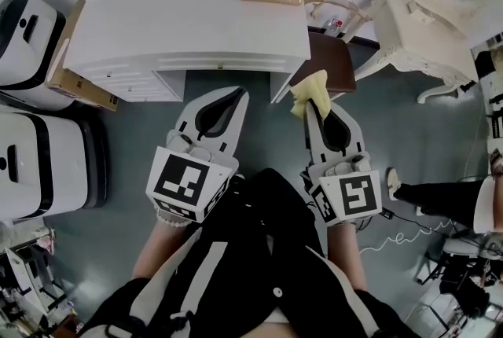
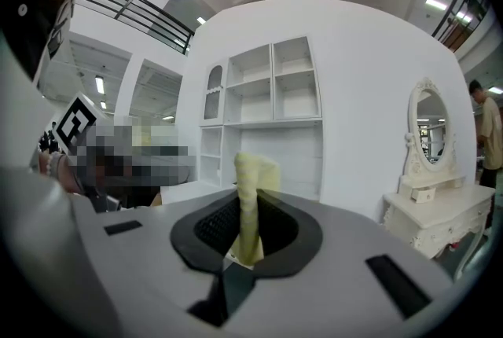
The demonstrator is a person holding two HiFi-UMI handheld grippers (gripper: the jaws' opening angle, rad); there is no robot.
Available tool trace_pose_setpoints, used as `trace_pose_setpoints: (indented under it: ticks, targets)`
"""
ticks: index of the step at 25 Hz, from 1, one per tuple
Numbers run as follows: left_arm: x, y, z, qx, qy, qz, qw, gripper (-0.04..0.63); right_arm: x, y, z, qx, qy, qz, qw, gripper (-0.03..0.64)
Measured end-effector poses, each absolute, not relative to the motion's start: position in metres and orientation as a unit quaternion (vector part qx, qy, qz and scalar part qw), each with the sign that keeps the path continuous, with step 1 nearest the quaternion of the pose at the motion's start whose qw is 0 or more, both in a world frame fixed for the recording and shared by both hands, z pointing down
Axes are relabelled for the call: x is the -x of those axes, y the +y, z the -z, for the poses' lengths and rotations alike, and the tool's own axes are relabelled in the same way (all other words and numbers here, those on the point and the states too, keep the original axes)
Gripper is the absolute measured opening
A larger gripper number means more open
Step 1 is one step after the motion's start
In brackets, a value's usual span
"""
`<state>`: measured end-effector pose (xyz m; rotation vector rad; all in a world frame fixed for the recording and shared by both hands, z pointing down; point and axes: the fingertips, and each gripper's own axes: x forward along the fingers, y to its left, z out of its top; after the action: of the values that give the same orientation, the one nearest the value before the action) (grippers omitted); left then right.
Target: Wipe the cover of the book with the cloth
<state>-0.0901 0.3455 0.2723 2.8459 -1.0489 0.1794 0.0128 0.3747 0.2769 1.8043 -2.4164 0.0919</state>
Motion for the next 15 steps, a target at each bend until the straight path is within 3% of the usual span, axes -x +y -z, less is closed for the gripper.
trace_pose_setpoints:
  ticks: [15]
  targets:
    - [0.097, 0.337, -0.278, -0.935, -0.347, -0.052, 0.057, 0.002, -0.012, 0.375, -0.281, -0.603, -0.794, -0.026, 0.075, 0.037]
